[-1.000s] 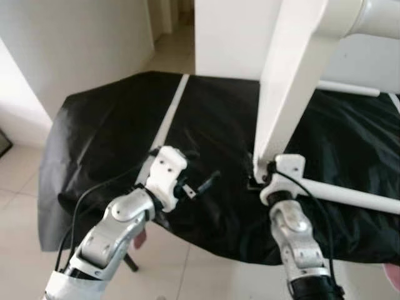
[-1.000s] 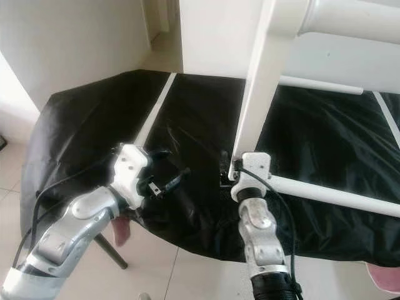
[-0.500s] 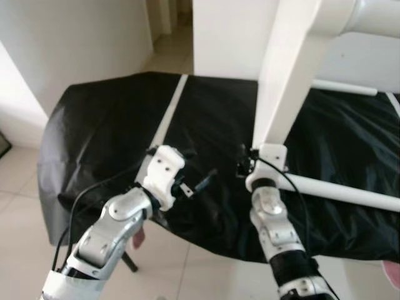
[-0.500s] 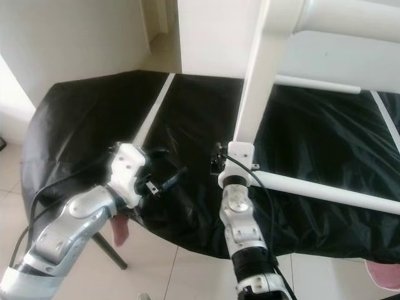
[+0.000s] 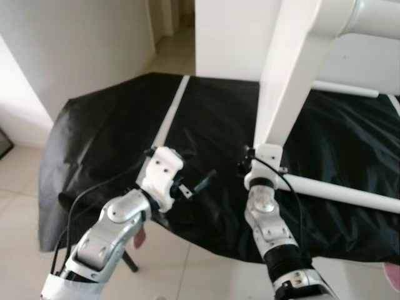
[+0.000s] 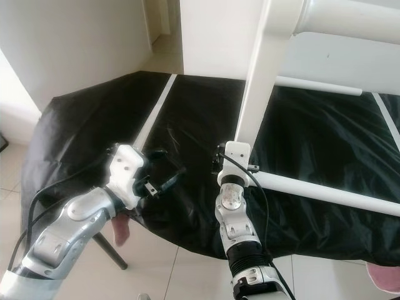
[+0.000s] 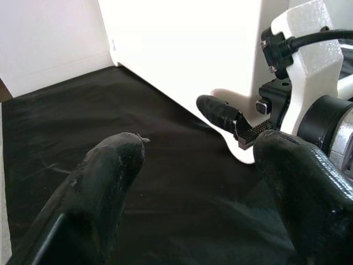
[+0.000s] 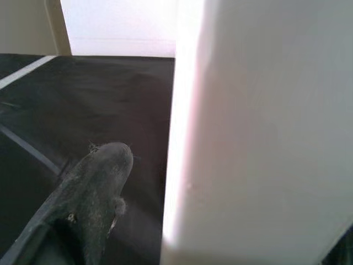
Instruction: Building children table
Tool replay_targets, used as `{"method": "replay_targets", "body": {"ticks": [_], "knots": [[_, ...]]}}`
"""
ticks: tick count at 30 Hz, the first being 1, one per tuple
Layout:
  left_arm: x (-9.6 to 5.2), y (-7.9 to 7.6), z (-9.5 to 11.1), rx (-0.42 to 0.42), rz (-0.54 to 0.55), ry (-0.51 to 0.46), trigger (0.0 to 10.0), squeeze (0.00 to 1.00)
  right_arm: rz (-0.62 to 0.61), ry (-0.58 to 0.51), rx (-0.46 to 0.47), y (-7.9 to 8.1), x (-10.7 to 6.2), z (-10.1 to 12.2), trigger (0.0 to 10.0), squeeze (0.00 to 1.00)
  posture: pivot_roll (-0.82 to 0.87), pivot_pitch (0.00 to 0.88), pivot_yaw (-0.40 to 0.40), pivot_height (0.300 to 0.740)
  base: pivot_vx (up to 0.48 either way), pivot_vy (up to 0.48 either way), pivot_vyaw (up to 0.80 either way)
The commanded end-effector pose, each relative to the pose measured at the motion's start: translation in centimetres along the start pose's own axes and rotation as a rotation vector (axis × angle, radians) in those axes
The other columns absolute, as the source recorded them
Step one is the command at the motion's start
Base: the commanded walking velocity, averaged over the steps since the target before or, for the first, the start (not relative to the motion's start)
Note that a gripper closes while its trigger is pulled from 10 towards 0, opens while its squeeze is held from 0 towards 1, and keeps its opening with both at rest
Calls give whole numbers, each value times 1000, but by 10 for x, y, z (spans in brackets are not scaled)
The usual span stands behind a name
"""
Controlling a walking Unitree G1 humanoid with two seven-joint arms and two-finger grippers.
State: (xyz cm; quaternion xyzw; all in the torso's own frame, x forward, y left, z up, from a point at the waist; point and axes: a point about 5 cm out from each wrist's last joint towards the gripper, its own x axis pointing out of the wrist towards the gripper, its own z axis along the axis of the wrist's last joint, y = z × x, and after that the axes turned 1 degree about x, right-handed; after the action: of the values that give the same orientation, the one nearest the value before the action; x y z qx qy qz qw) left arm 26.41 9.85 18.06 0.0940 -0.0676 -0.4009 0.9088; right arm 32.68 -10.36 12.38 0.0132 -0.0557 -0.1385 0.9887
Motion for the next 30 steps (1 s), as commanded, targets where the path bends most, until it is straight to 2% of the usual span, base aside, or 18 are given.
{"method": "replay_targets", "body": {"ticks": [1, 5, 12, 21, 22, 24, 25, 26, 27, 28, 29, 30], "knots": [[0, -6, 1, 6, -77, -8, 10000, 0, 4, -11, 6, 5, -2, 1, 10000, 0, 104, 4, -14, 740, 0, 0, 0], [0, -6, 0, 2, -74, -8, 10000, 0, -19, -19, 6, 6, 0, 1, 10000, 0, 102, 7, -16, 740, 0, 0, 0], [0, -9, 0, -6, -78, -10, 10000, 0, -82, -43, 10, 1, 15, 10, 10000, 0, 100, 10, -21, 740, 0, 0, 0], [1, -9, 2, 2, -85, -13, 10000, 0, -58, -42, 27, 4, 25, 16, 10000, 0, 105, 4, -25, 740, 0, 0, 0], [-1, -8, 3, 4, -86, -16, 10000, 0, -33, -38, 36, 7, 26, 17, 4549, 0, 108, 2, -28, 740, 0, 0, 0], [-4, -6, 6, -2, -94, -30, 10000, 0, 11, -40, 37, 14, 26, 17, 2627, 0, 108, 2, -28, 740, 0, 0, 0], [-4, -6, 6, -2, -94, -30, 10000, 0, 11, -40, 37, 14, 26, 17, 2627, 0, 108, 2, -28, 740, 0, 0, 0], [-6, -5, 8, -12, -97, -41, 10000, 0, 26, -40, 38, 16, 25, 17, 1412, 0, 112, 0, -31, 740, 0, 0, 0], [-6, -5, 8, -12, -97, -41, 10000, 0, 26, -40, 38, 16, 25, 17, 1412, 0, 112, 0, -31, 740, 0, 0, 0], [-6, -5, 9, -20, -99, -48, 10000, 0, 32, -40, 38, 17, 25, 17, 0, 0, 112, 0, -31, 740, 0, 0, 0], [-13, -1, 14, -59, -130, -70, 10000, 0, 79, -47, 39, 24, 20, 16, 0, 0, 115, 0, -34, 740, 0, 0, 0], [-13, -1, 14, -59, -130, -70, 10000, 0, 79, -47, 39, 24, 20, 16, 0, 0, 115, 0, -34, 740, 0, 0, 0]]}}
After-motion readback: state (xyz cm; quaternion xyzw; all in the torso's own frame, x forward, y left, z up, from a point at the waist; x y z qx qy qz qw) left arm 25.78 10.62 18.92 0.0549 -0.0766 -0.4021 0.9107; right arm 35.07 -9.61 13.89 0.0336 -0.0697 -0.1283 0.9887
